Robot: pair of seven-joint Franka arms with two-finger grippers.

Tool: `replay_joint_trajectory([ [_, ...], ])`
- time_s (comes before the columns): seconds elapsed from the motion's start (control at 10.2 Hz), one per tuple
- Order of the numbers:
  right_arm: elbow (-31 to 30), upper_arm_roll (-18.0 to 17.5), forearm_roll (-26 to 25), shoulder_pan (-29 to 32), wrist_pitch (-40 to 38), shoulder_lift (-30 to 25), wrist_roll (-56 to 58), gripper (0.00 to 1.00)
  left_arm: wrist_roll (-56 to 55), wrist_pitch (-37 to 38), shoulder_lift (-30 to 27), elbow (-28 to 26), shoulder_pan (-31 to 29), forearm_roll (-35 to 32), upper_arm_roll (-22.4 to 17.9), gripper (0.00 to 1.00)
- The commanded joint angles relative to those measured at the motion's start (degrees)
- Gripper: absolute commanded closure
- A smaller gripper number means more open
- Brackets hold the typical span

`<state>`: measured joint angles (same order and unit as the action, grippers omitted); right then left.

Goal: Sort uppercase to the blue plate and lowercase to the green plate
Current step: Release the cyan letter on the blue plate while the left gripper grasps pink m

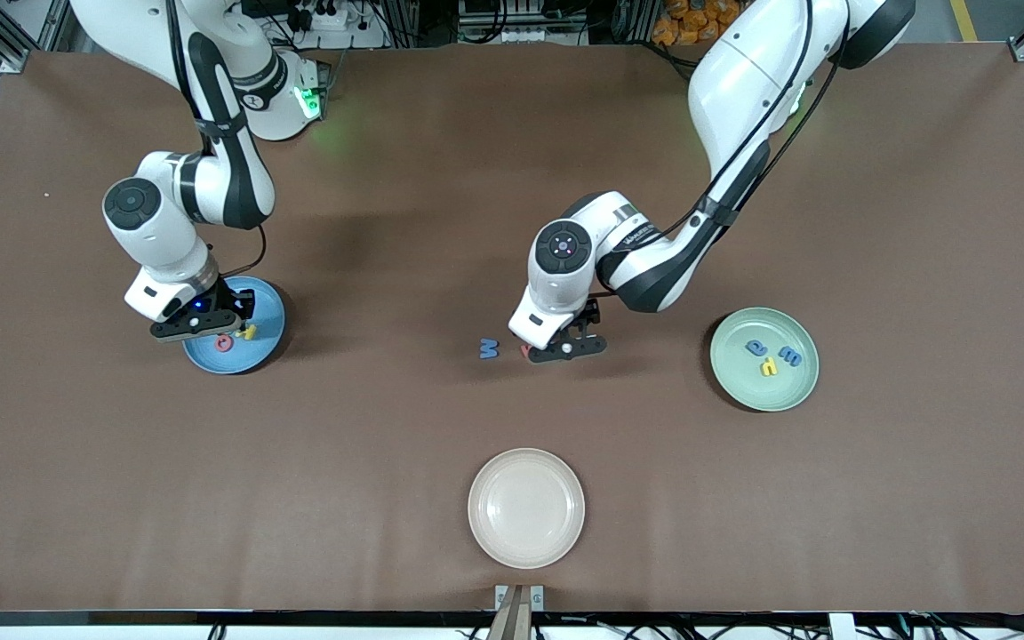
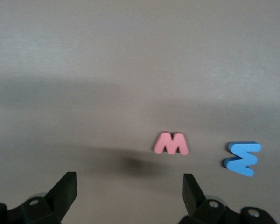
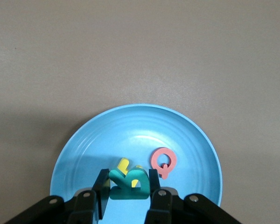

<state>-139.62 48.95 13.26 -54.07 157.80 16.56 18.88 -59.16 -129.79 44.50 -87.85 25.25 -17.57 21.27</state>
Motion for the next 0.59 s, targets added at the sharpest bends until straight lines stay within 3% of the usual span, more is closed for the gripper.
replay_joint_trajectory([
  [0.0, -2.76, 0.00, -0.34, 0.19, 2.07, -2.49, 1.25, 0.68, 0.81, -3.71, 4.17, 4.51, 2.16, 0.78, -0.88, 0.00],
  [0.29, -2.77, 0.00, -0.25, 0.28, 1.72, -2.76, 1.07, 0.51, -2.00, -3.89, 6.56, 7.17, 2.87, 1.04, -1.05, 0.00],
  [0.49, -2.68, 0.00, -0.25, 0.28, 1.11, -3.20, 0.98, 0.47, -5.07, -3.89, 6.83, 7.08, 2.87, 0.96, -1.14, 0.00],
])
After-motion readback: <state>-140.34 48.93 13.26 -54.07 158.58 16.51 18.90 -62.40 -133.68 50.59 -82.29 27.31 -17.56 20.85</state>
